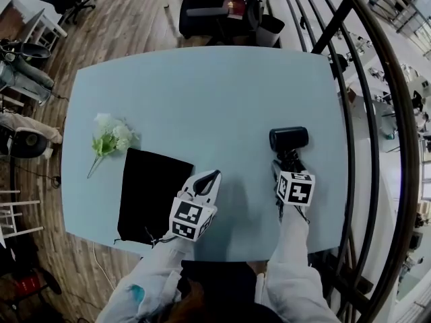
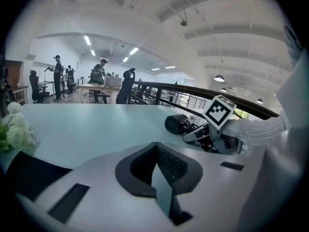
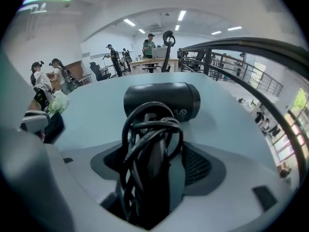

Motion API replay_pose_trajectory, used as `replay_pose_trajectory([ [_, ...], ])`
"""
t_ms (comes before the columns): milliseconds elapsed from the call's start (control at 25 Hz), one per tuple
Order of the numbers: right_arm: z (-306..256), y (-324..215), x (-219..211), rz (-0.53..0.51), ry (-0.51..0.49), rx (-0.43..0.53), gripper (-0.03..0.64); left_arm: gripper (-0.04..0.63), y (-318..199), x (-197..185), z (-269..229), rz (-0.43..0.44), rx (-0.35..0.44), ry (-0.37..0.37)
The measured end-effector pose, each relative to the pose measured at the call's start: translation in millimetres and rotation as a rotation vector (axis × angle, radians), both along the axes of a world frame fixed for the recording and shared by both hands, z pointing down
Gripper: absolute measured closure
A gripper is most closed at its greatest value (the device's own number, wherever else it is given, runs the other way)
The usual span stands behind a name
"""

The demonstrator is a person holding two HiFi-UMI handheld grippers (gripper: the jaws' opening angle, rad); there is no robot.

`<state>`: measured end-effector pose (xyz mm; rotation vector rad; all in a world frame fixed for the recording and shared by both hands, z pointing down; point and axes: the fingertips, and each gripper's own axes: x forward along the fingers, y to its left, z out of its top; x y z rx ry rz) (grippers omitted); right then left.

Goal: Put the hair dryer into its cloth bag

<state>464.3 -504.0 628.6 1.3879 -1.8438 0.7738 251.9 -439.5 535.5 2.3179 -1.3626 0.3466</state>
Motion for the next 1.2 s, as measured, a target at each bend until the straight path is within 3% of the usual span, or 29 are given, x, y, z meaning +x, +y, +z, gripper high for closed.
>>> replay_pose_trajectory([
  [240,-7.4,-0.1,2.8,0.007,-0.009,0.049,0.341,0.580,11.4,-1.3,-10.6,0.007,0.016,0.005],
  [360,-15.3,2.4,5.5,0.018,-0.008,0.099,0.420,0.580,14.9,-2.8,-14.2,0.008,0.021,0.000],
  [520,-16.3,2.8,7.8,0.045,-0.052,0.111,0.420,0.580,18.9,-6.6,-18.8,0.001,0.030,0.000],
  [1200,-43.1,49.7,-3.1,0.067,-0.029,0.157,0.420,0.580,39.9,-8.9,-46.3,0.046,0.101,0.036],
])
